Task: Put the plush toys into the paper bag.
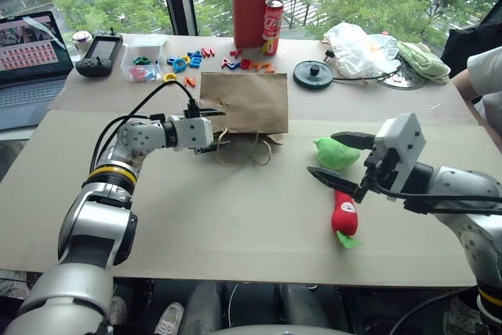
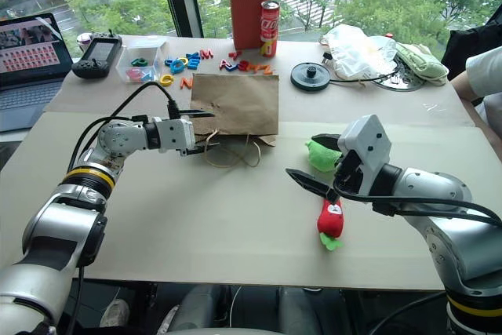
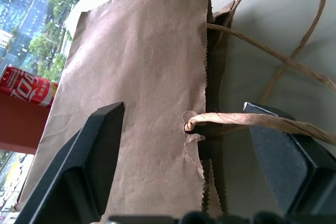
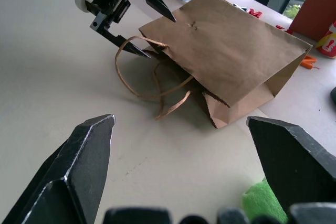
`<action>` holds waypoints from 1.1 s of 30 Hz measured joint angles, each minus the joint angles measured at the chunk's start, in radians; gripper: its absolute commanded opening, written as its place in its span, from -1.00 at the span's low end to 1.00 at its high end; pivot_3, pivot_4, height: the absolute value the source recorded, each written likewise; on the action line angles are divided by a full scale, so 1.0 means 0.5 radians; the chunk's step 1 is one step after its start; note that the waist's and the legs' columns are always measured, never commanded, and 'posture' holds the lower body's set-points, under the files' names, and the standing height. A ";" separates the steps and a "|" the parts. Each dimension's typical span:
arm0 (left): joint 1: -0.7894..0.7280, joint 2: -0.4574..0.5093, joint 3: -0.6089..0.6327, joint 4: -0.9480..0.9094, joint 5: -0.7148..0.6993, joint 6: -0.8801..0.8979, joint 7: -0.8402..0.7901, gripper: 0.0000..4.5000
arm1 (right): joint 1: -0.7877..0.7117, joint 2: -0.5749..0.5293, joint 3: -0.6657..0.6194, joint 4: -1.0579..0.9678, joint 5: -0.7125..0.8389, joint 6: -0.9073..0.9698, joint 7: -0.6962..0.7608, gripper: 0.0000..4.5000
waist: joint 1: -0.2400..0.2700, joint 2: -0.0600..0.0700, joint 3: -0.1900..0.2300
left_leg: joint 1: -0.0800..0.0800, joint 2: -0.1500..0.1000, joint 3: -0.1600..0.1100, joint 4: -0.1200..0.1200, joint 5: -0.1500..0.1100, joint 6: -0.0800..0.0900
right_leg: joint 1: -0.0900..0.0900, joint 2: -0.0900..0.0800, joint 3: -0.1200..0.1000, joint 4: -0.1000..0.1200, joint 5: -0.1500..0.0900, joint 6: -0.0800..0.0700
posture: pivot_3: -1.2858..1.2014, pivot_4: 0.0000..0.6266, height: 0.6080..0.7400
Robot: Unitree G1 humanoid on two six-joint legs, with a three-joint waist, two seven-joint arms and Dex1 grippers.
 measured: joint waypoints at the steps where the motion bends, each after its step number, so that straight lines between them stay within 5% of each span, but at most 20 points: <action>1: 0.000 0.000 0.001 0.002 -0.002 0.000 -0.009 -0.13 | 0.000 0.003 0.000 0.000 0.000 0.000 -0.006 1.00 | 0.001 0.000 0.000 | 0.000 0.000 0.000 0.000 0.000 0.000 | 0.000 0.000 0.000 0.000 0.000 0.000 | 0.03 -0.52 0.98; 6: 0.000 0.000 0.004 0.015 -0.005 0.000 -0.018 -0.97 | 0.000 0.015 0.001 0.000 -0.001 0.000 -0.020 1.00 | 0.002 0.000 0.000 | 0.000 0.000 -0.001 0.000 0.000 0.000 | 0.000 0.000 0.000 0.000 0.000 0.000 | 0.03 -0.52 0.98; 20: 0.020 -0.029 0.136 -0.071 -0.294 0.088 -0.255 -0.99 | -0.001 0.022 0.022 0.001 -0.006 0.000 -0.048 1.00 | 0.000 0.000 0.000 | 0.000 0.000 -0.002 0.000 0.000 0.000 | 0.000 0.000 0.000 0.001 0.000 0.000 | 0.03 -0.52 0.98; 33: 0.173 0.082 0.445 -0.794 -0.900 1.190 -0.659 -0.99 | -0.084 0.204 0.378 0.008 -0.113 0.002 -0.137 1.00 | -0.032 0.000 0.000 | 0.001 0.002 -0.010 0.003 0.000 0.000 | 0.000 0.002 0.000 0.004 0.000 0.000 | 0.03 -0.52 0.98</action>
